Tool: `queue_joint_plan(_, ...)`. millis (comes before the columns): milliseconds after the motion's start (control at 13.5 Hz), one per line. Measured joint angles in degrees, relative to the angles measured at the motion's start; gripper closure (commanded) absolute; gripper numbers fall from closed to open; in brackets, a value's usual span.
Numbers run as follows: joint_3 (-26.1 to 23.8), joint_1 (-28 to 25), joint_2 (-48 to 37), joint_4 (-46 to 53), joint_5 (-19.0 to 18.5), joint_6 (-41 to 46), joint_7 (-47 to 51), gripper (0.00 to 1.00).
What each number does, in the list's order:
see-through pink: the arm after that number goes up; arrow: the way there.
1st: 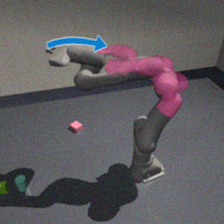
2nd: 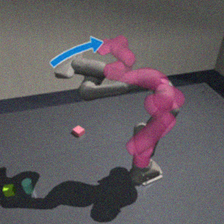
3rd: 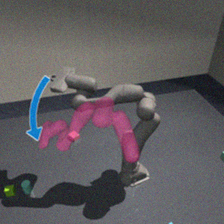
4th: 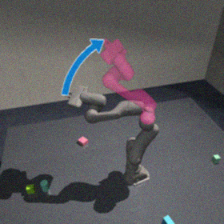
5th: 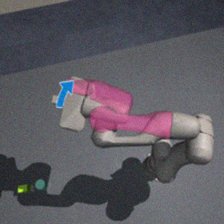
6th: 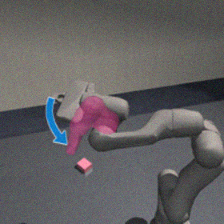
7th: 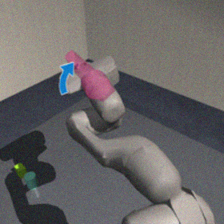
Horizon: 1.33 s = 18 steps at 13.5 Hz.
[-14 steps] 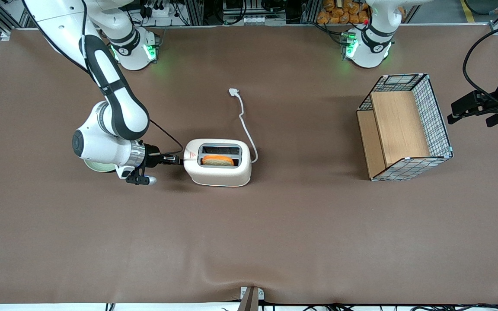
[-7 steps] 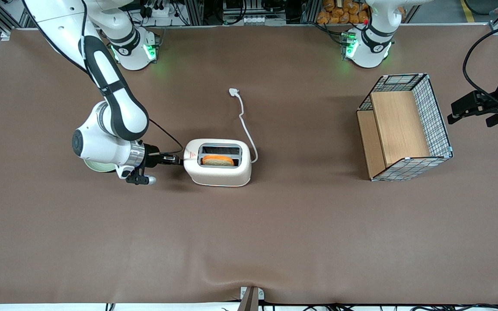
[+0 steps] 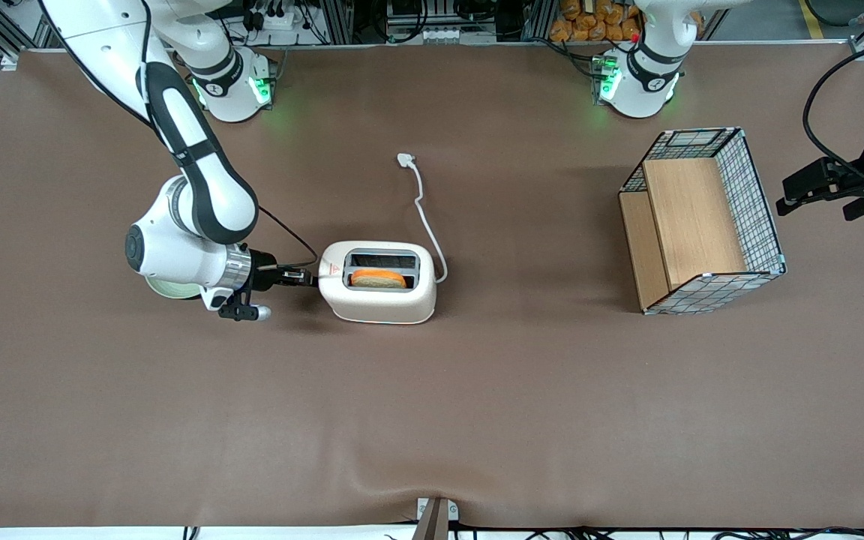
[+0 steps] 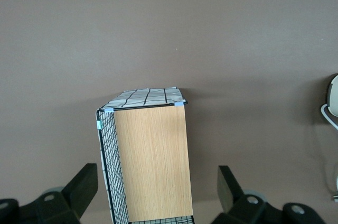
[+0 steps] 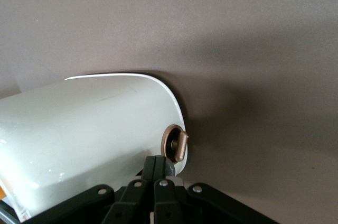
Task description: Press toaster button with right arm
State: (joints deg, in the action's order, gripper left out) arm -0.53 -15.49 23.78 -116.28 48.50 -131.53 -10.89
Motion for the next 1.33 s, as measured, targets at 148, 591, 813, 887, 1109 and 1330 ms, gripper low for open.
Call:
queue_joint_plan(148,0.0,0.0,0.0,0.0,0.0,0.0,-0.16,1.0)
queue_joint_plan(591,0.03,0.0,0.0,-0.01,0.11,0.03,-0.72,1.0)
queue_joint_plan(813,0.04,0.0,0.0,-0.02,0.16,0.04,-0.73,1.0)
queue_joint_plan(887,0.04,0.0,0.0,-0.02,0.17,0.04,-0.73,1.0)
queue_joint_plan(1109,0.07,0.0,0.0,-0.01,0.22,0.12,-0.74,1.0)
queue_joint_plan(1330,0.13,0.0,0.01,-0.01,0.45,0.25,-0.8,1.0)
